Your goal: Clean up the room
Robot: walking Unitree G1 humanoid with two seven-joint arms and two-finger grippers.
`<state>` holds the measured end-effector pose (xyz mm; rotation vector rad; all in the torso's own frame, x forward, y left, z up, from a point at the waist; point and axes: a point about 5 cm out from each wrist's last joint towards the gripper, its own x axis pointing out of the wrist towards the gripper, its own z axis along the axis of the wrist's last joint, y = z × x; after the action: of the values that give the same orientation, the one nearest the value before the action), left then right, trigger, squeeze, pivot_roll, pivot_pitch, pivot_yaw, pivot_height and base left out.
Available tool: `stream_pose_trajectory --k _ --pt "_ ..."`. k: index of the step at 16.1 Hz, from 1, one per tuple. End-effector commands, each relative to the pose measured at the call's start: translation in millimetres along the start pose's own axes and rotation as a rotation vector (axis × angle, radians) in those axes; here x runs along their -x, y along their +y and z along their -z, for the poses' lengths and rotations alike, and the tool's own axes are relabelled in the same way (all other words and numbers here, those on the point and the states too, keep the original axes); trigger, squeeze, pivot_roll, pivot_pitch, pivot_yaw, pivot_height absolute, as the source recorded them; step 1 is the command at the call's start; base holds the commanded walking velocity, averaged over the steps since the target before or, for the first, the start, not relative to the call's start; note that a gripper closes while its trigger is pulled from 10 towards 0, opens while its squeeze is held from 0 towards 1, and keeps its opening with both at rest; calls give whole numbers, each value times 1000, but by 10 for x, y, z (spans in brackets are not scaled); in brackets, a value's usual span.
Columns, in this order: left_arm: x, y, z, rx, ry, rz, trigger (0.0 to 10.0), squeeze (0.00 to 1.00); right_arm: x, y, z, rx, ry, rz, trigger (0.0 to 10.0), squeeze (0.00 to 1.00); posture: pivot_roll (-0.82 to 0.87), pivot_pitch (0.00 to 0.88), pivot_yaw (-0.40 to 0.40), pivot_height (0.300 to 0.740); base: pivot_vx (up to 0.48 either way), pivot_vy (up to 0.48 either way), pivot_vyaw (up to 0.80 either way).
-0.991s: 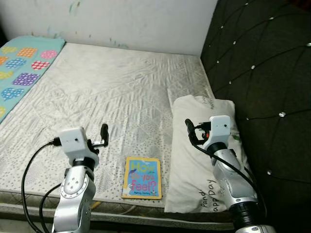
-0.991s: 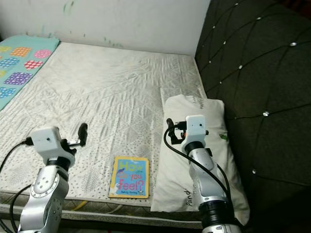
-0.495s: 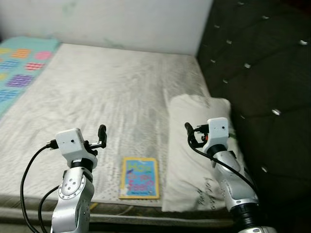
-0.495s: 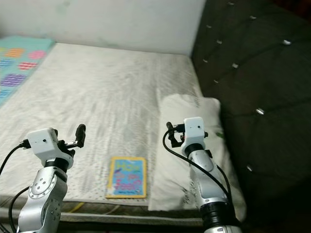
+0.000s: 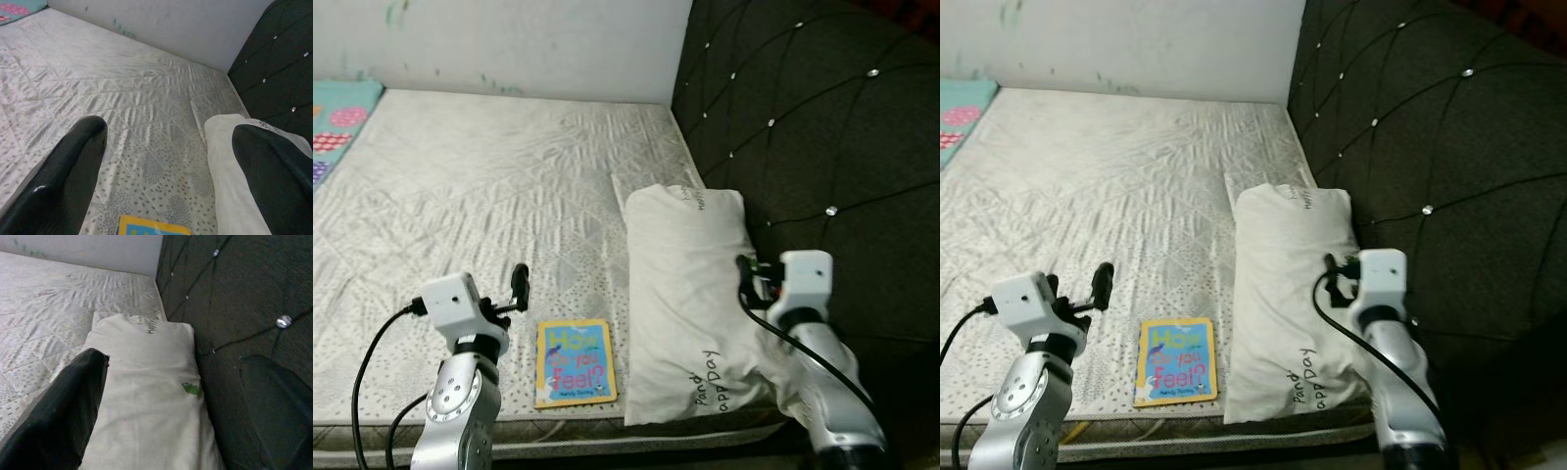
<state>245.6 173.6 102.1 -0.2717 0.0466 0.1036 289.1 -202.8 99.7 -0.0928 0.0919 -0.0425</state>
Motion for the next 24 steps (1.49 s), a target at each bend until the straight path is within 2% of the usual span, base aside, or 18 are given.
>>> stream_pose_trajectory --k 1,3,5,8,10,12,16,24 --pt "39 -31 -41 5 -7 19 10000 0 54 -82 0 -15 14 33 10000 0 -29 18 -46 740 0 0 0" --pt "76 8 -37 -10 2 0 10000 0 122 -98 7 -18 23 45 10000 0 -34 21 -44 740 0 0 -669" --pt "122 62 -50 -30 -1 -18 10000 0 170 -70 -22 -12 9 -3 10000 0 -35 27 -48 740 0 0 0" --pt "317 134 -70 -23 8 -25 10000 0 244 -134 -68 11 -3 -47 10000 0 -25 35 -61 740 0 0 0" --pt "473 175 -9 -27 42 -40 10000 0 331 -208 -25 24 21 -60 10000 0 -19 42 -70 740 0 0 0" --pt "534 182 16 -18 64 -40 10000 0 380 -234 9 37 39 -67 10000 0 -20 46 -72 740 0 0 0" --pt "424 98 -24 -12 53 9 10000 0 288 -150 -19 20 35 -76 10000 0 -19 42 -72 740 0 0 0" --pt "352 70 -71 31 29 21 10000 0 252 -107 2 15 46 -84 10000 0 -9 37 -76 740 0 68 0"
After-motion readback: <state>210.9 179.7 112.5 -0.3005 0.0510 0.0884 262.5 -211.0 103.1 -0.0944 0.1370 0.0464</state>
